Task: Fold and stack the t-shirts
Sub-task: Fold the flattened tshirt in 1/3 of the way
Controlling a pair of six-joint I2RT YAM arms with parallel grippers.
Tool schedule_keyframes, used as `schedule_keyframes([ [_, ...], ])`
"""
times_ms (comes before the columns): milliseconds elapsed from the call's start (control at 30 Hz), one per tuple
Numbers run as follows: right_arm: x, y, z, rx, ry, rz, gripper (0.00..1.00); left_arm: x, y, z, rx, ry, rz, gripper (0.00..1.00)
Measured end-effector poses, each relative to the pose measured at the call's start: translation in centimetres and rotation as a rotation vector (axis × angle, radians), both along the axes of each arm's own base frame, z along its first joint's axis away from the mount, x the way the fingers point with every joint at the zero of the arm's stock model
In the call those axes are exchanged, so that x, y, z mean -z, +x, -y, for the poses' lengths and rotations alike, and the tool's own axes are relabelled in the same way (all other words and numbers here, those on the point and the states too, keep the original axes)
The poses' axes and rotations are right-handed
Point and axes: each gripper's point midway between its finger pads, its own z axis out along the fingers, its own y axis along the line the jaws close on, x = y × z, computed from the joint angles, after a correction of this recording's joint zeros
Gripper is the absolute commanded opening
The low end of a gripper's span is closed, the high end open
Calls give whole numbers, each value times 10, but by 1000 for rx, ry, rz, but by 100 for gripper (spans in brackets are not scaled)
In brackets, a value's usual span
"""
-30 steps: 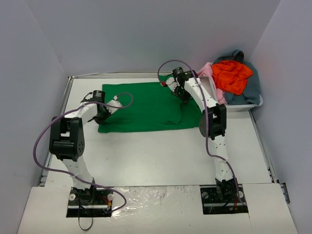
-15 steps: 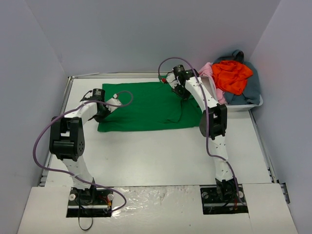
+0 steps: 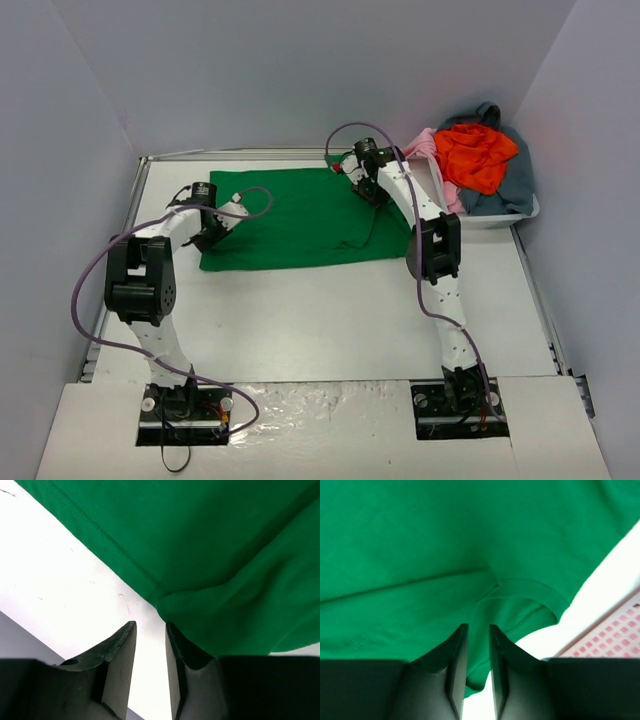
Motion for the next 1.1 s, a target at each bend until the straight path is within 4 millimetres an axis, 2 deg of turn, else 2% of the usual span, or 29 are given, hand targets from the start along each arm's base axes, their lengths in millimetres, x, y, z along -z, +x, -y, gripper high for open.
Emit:
schedule_keyframes([
  [67, 5, 0, 1, 8, -6, -6, 29, 3, 0, -3, -11, 12, -5, 34],
  [100, 7, 1, 1, 10, -8, -5, 38, 4, 0, -4, -15, 18, -7, 38],
  [133, 7, 1, 2, 15, -11, -2, 42, 4, 0, -5, -21, 24, -6, 40],
  [233, 5, 5, 2, 30, -13, 19, 48, -1, 2, -9, -41, 44, 14, 46],
  [267, 5, 7, 2, 36, -11, 27, 50, -4, 3, -11, -48, 53, 24, 63],
  [300, 5, 8, 2, 42, -6, 34, 52, -8, 4, -12, -52, 61, 36, 73],
  [400, 6, 0, 4, 48, -3, 23, 53, -33, 5, -17, -86, 73, 101, 77],
  [467, 3, -12, 5, 44, 5, 1, 54, -57, 5, -19, -115, 73, 169, 81],
  [633, -24, -48, 6, 32, 59, -22, 54, -117, -6, -21, -197, 32, 340, 86],
  [733, -39, -65, 3, 20, 103, -21, 54, -133, -14, -20, -238, -2, 389, 86],
  [867, -43, -92, -5, -15, 149, -56, 52, -133, -24, -18, -284, -36, 390, 86],
  [1100, -23, -131, -37, -127, 160, -151, 43, -115, -47, -17, -337, -62, 333, 86],
])
